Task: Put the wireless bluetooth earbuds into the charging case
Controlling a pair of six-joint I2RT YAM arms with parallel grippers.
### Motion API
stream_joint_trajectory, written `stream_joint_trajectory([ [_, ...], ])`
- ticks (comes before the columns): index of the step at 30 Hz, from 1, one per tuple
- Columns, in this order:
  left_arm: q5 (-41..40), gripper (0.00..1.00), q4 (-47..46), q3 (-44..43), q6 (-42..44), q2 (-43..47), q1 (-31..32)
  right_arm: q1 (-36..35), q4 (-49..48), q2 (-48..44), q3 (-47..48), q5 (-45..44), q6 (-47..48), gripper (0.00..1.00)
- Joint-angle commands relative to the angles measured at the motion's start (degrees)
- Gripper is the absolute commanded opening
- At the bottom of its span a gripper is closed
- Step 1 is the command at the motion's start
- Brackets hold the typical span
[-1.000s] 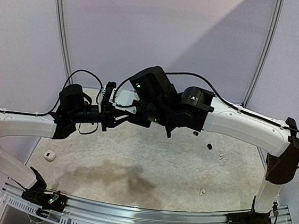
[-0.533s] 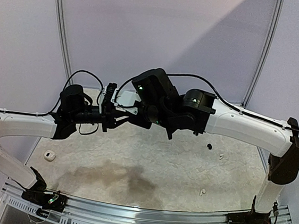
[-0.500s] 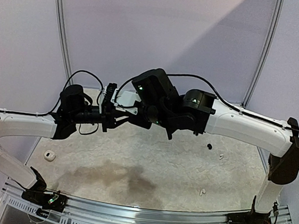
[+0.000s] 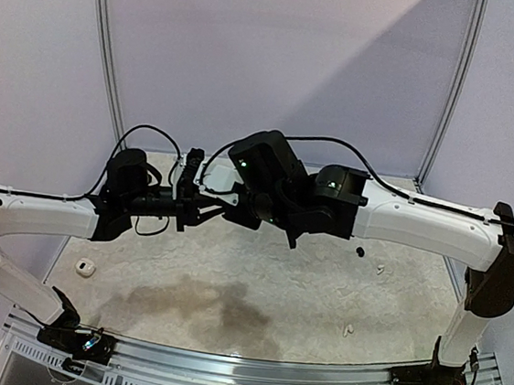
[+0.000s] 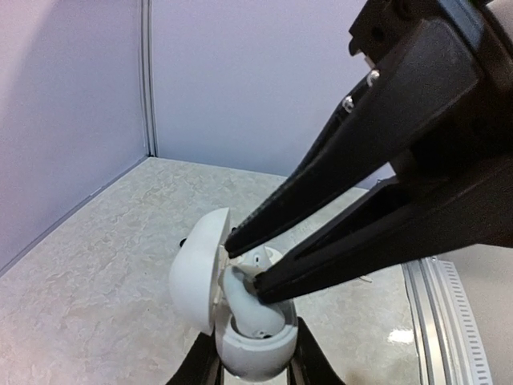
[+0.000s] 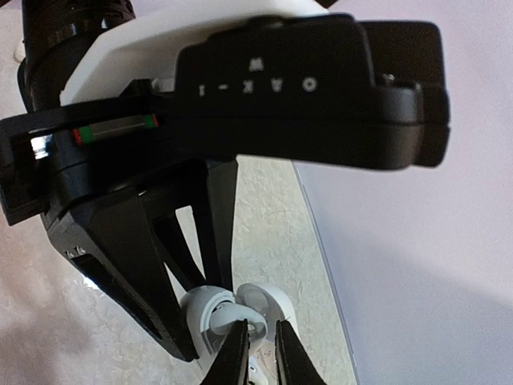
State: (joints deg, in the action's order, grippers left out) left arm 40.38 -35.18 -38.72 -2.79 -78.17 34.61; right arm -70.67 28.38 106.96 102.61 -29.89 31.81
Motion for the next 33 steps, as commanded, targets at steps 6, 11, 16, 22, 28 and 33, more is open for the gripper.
stream_joint_trajectory([
  [6, -1.6, 0.00, -9.5, -1.6, -0.4, 1.3, 0.1, -0.5, 8.0, -0.1, -3.4, 1.2, -0.9, 0.13],
  [11, -0.8, 0.00, -9.4, -1.6, 0.2, 1.3, 0.1, -0.4, 6.7, 0.1, -3.3, 1.4, 0.0, 0.13],
  [16, -1.3, 0.00, -9.1, -1.6, -0.5, 1.3, -0.1, 0.0, 6.1, -0.2, -2.5, 2.2, -1.6, 0.13],
  [22, -1.3, 0.00, -8.6, -1.6, -0.9, 1.0, -0.2, 0.9, 1.4, -5.4, -3.5, 6.2, -5.6, 0.13],
  [28, -1.0, 0.00, -8.1, -1.8, -0.7, 0.9, -0.2, 1.4, -0.9, -8.7, -3.3, 9.9, -7.5, 0.13],
  [33, -0.9, 0.00, -7.5, -2.0, -0.1, 0.9, -0.2, 1.6, -2.5, -10.2, -3.2, 11.7, -8.3, 0.15],
])
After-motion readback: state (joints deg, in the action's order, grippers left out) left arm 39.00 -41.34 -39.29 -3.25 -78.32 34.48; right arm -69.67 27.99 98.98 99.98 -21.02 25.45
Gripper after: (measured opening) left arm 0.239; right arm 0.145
